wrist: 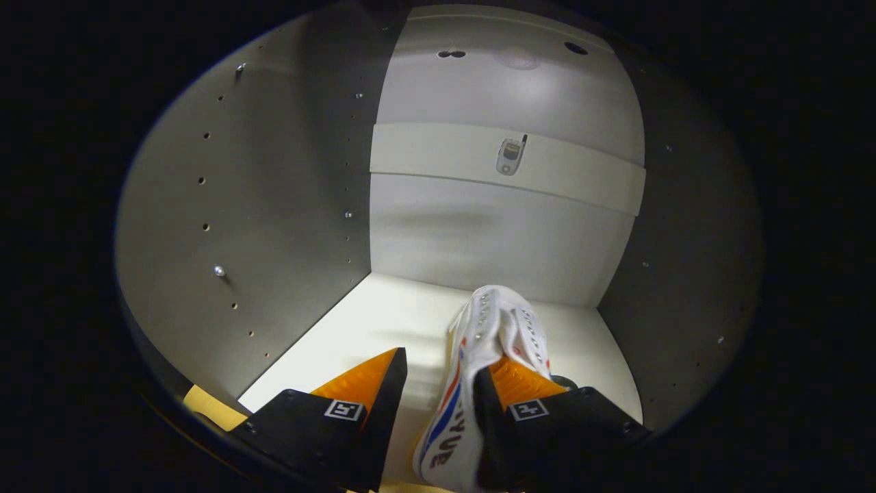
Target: Open the shoe cabinet door, grab the shoes and put them into the shoe cabinet, then close the shoe cabinet door.
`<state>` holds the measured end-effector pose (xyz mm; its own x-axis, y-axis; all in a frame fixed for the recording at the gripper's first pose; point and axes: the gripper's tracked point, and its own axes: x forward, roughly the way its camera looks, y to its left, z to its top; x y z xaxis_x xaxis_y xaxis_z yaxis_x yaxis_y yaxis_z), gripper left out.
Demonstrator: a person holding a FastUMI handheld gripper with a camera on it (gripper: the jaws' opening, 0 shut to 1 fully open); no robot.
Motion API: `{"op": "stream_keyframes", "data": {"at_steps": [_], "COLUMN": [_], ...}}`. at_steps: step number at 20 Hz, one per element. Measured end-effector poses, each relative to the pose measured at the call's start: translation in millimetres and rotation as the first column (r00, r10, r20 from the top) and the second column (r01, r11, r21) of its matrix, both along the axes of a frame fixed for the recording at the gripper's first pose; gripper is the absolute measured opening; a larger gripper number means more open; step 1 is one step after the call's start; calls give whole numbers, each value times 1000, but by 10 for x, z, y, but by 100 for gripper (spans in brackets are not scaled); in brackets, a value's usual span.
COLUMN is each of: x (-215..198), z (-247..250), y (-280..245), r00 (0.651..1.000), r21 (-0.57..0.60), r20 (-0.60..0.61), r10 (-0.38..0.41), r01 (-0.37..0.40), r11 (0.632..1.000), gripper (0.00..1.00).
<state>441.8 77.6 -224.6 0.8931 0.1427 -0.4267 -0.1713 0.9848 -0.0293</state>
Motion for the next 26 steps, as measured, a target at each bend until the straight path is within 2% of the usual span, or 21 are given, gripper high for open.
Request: {"op": "stream_keyframes", "data": {"at_steps": [7,12,17,22,25,26], "x": [-331,-823,-1672,-2811,-3407,-3606], "z": [251,686,1178,1619,1797,1836], "y": [-144,-172,-25,9,-80,-160], "r00": [999,993,983,977,967,966], "r21": [33,73,114,156,190,198], "r20": [29,93,166,198,229,228], "r10": [-43,-71,-76,-83,-107,-119], "r01": [42,64,58,52,64,74], "r11": [999,995,992,986,980,977], "gripper": [62,62,62,62,92,91]}}
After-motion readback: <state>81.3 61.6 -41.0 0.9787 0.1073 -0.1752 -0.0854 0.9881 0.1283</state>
